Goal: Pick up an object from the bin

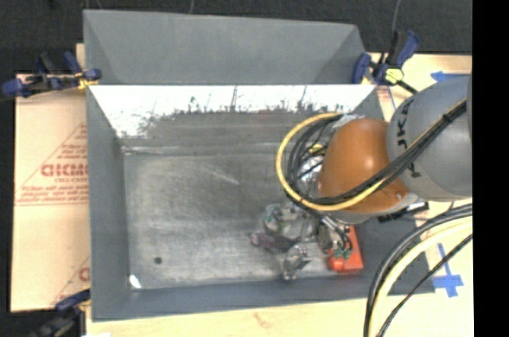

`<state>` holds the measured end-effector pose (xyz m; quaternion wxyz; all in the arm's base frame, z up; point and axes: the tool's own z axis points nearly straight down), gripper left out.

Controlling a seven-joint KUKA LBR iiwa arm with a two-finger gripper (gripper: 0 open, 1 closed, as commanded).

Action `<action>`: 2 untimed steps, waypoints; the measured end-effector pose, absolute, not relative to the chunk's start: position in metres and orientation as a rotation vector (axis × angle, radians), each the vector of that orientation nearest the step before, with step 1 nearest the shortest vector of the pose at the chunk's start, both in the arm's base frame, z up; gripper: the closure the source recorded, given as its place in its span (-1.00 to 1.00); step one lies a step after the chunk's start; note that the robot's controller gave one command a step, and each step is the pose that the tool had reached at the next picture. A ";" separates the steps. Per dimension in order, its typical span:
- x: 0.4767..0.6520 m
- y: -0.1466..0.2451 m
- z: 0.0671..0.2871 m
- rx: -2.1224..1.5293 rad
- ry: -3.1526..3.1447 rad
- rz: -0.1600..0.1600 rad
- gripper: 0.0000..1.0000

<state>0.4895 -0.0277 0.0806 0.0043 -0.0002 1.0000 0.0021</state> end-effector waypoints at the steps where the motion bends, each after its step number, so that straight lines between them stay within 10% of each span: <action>1: 0.490 -0.023 0.080 0.088 3.129 0.007 -1.00; 2: 0.502 -0.024 0.084 0.090 3.078 0.004 1.00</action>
Offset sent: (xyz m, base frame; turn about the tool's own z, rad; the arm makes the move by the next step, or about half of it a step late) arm -0.0051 0.0031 -0.0106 0.0634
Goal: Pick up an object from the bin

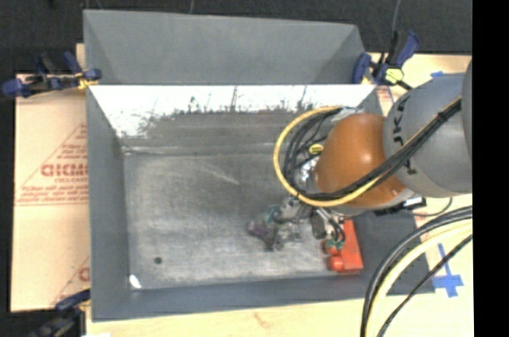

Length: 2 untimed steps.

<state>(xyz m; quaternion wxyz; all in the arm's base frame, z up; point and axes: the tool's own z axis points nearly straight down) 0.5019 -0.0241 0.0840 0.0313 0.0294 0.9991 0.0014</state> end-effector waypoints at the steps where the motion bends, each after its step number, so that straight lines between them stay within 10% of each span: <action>1: 0.505 -0.025 0.150 0.085 3.129 0.002 1.00; 2: 0.507 -0.025 0.201 0.082 3.132 0.001 1.00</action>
Offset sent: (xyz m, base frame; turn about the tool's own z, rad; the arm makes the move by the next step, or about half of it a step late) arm 0.0001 0.0000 0.0617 -0.0002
